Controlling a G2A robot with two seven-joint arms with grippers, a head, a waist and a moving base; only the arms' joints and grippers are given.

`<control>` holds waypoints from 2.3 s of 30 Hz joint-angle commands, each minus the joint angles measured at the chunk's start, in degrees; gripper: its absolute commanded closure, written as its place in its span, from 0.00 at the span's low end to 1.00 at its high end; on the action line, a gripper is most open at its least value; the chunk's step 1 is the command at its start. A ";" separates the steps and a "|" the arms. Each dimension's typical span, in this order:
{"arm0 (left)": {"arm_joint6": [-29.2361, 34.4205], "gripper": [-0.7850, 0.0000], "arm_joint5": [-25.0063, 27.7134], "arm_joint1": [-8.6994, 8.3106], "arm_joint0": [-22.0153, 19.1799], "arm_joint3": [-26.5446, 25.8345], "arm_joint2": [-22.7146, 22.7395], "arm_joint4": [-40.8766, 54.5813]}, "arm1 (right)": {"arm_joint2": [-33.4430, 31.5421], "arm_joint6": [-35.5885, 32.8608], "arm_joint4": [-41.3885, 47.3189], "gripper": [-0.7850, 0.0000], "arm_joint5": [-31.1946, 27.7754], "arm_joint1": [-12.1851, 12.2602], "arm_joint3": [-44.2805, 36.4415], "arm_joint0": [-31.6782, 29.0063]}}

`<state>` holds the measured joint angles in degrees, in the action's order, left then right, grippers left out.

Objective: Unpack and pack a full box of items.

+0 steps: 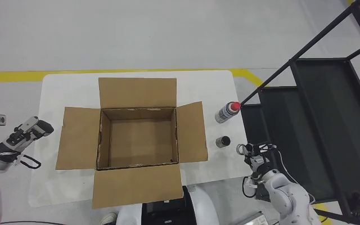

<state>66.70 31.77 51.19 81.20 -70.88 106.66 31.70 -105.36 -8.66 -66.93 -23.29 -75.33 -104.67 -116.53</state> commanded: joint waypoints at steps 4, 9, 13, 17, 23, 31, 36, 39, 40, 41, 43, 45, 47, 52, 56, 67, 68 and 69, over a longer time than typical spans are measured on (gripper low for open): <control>0.00 0.00 0.00 0.00 0.00 0.00 0.00 0.00 | -0.95 2.97 4.64 1.00 -6.24 0.15 -9.78 -4.29; 0.00 0.00 0.00 0.00 0.00 0.00 0.00 0.00 | 2.18 2.90 2.31 1.00 -8.48 0.27 -17.71 -4.94; 0.00 0.00 0.00 0.00 0.00 0.00 0.00 0.00 | 8.83 1.20 -3.45 1.00 -7.52 0.28 -22.72 -2.61; 0.00 0.00 0.00 0.00 0.00 0.00 0.00 0.00 | 17.35 -2.99 -8.03 1.00 -5.15 0.14 -23.25 2.67; 0.00 0.00 0.00 0.00 0.00 0.00 0.00 0.00 | 30.05 -9.96 -16.40 1.00 1.67 -0.57 -19.75 11.93; 0.00 0.00 0.00 0.00 0.00 0.00 0.00 0.00 | 44.55 -17.27 -20.58 1.00 12.76 -2.84 -8.24 25.97; 0.00 0.00 0.00 0.00 0.00 0.00 0.00 0.00 | 49.25 -20.44 -22.00 1.00 16.42 -3.87 -5.23 30.75; 0.00 0.00 0.00 0.00 0.00 0.00 0.00 0.00 | 50.83 -21.44 -22.69 0.31 17.49 -4.23 -3.64 32.20; 0.00 0.00 0.00 0.00 0.00 0.00 0.00 0.00 | 51.17 -21.61 -22.66 0.00 17.42 -4.28 -2.98 32.44; 0.00 0.00 0.00 0.00 0.00 0.00 0.00 0.00 | 51.16 -21.59 -22.56 0.00 17.34 -4.29 -2.75 32.52; 0.00 0.00 0.00 0.00 0.00 0.00 0.00 0.00 | 50.65 -21.14 -21.41 0.00 16.33 -4.17 -2.35 32.19; 0.00 0.00 0.00 0.00 0.00 0.00 0.00 0.00 | 49.68 -20.49 -20.21 0.00 14.93 -3.92 -2.71 31.44; 0.00 0.00 0.00 0.00 0.00 0.00 0.00 0.00 | 47.64 -19.50 -18.82 0.00 12.13 -3.34 -3.75 29.66; 0.00 0.00 0.00 0.00 0.00 0.00 0.00 0.00 | 36.90 -14.81 -13.45 0.00 3.00 -0.93 -10.89 19.79; 0.00 0.00 0.00 0.00 0.00 0.00 0.00 0.00 | 24.98 -7.30 -10.97 0.00 -3.77 0.94 -18.26 9.30; 0.00 0.00 0.00 0.00 0.00 0.00 0.00 0.00 | 4.43 12.01 -11.90 0.00 -7.44 2.69 -14.11 -3.82; 0.00 0.00 0.00 0.00 0.00 0.00 0.00 0.00 | 4.52 11.02 -11.62 0.00 -6.49 2.71 -11.62 -2.88; 0.00 0.00 0.00 0.00 0.00 0.00 0.00 0.00 | 4.75 10.12 -11.12 0.00 -6.10 2.72 -9.92 -2.20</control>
<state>66.70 31.77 51.19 81.20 -70.88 106.66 31.70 -100.94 2.56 -78.58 -29.94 -72.62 -116.77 -119.61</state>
